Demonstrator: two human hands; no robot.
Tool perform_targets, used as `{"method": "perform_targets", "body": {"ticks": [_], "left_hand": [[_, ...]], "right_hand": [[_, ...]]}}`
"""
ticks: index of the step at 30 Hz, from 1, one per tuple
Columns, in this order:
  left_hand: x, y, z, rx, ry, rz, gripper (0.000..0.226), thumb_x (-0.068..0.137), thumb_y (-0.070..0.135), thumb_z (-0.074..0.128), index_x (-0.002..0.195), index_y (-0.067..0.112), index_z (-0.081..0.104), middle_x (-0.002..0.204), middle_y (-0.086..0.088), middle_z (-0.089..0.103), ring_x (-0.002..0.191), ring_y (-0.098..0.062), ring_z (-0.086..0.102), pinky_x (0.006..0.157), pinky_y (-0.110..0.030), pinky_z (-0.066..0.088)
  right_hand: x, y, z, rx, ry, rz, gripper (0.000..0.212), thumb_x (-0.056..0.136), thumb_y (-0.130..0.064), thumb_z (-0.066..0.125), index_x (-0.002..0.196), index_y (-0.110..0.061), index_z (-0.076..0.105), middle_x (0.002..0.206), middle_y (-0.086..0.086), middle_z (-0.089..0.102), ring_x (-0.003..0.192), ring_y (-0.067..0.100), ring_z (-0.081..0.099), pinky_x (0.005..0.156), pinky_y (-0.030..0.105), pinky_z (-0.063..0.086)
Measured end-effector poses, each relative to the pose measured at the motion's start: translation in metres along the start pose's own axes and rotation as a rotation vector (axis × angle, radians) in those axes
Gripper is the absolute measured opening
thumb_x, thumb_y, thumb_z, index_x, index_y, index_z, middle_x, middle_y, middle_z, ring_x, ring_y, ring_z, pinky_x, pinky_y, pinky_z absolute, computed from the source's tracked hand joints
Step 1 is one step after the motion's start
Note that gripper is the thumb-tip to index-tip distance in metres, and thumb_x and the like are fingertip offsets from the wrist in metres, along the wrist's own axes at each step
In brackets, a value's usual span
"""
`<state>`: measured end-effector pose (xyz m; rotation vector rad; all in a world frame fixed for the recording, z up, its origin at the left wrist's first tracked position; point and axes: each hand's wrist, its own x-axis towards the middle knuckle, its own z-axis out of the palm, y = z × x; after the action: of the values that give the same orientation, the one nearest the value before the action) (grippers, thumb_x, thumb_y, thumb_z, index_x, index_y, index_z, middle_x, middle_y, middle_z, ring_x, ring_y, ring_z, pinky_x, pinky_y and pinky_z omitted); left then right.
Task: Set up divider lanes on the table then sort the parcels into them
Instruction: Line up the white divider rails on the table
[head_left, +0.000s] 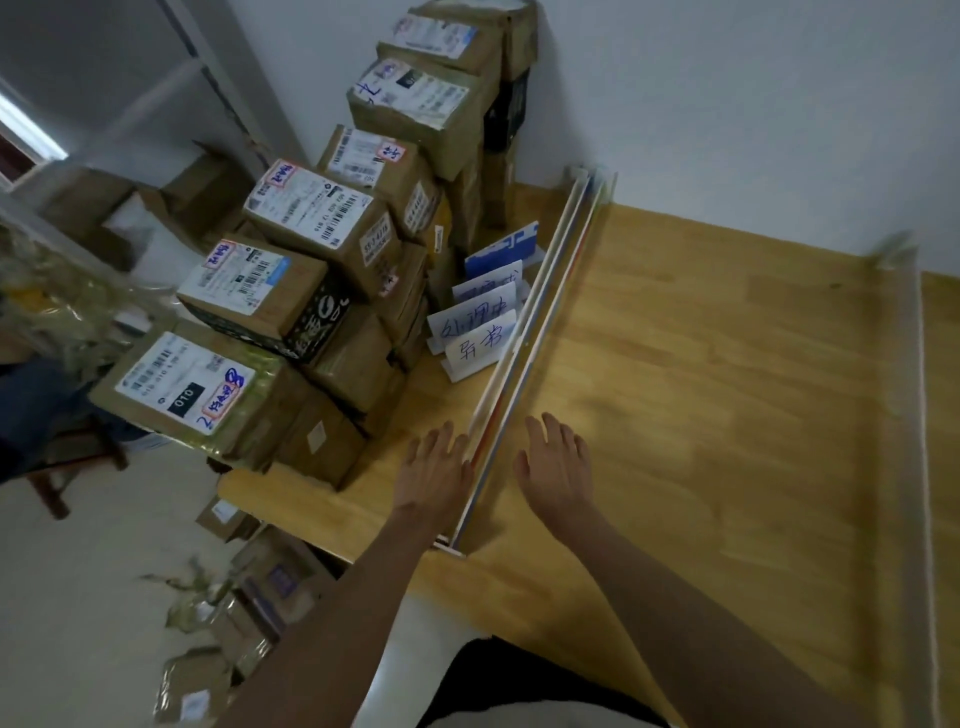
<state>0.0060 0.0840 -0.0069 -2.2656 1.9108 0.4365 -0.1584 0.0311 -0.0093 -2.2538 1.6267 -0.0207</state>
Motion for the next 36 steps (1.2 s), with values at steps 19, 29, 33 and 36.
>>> {"method": "perform_targets", "body": {"ticks": [19, 29, 33, 36], "left_hand": [[0.04, -0.02, 0.023, 0.079, -0.073, 0.248, 0.041, 0.1, 0.035, 0.042, 0.137, 0.018, 0.049, 0.152, -0.003, 0.034, 0.138, -0.02, 0.035, 0.113, -0.038, 0.028], [0.041, -0.017, 0.02, 0.134, -0.059, 0.238, 0.044, 0.101, 0.027, 0.042, 0.143, 0.017, 0.046, 0.159, -0.004, 0.022, 0.147, -0.022, 0.019, 0.119, -0.041, 0.019], [0.037, -0.014, 0.013, 0.127, -0.001, 0.266, 0.034, 0.098, 0.027, 0.047, 0.126, 0.017, 0.062, 0.144, -0.002, 0.037, 0.136, -0.022, 0.032, 0.112, -0.039, 0.029], [0.031, -0.005, 0.005, 0.118, 0.026, 0.303, 0.026, 0.095, 0.026, 0.05, 0.113, 0.017, 0.066, 0.131, -0.002, 0.045, 0.124, -0.023, 0.039, 0.099, -0.036, 0.035]], "right_hand": [[0.025, -0.06, 0.038, 0.399, -0.225, 0.424, 0.029, 0.099, -0.029, 0.049, 0.119, -0.008, 0.045, 0.114, 0.018, 0.064, 0.107, 0.039, 0.061, 0.081, 0.042, 0.048], [0.025, -0.07, 0.034, 0.456, -0.218, 0.59, 0.022, 0.096, -0.017, 0.05, 0.115, -0.004, 0.049, 0.115, 0.02, 0.061, 0.109, 0.04, 0.059, 0.081, 0.04, 0.046], [0.017, -0.068, 0.026, 0.415, -0.198, 0.605, 0.024, 0.093, -0.017, 0.055, 0.114, -0.005, 0.05, 0.116, 0.018, 0.061, 0.11, 0.037, 0.06, 0.078, 0.036, 0.044], [0.011, -0.065, 0.02, 0.394, -0.168, 0.615, 0.025, 0.092, -0.018, 0.056, 0.114, -0.006, 0.051, 0.115, 0.016, 0.062, 0.11, 0.036, 0.06, 0.077, 0.035, 0.045]]}}
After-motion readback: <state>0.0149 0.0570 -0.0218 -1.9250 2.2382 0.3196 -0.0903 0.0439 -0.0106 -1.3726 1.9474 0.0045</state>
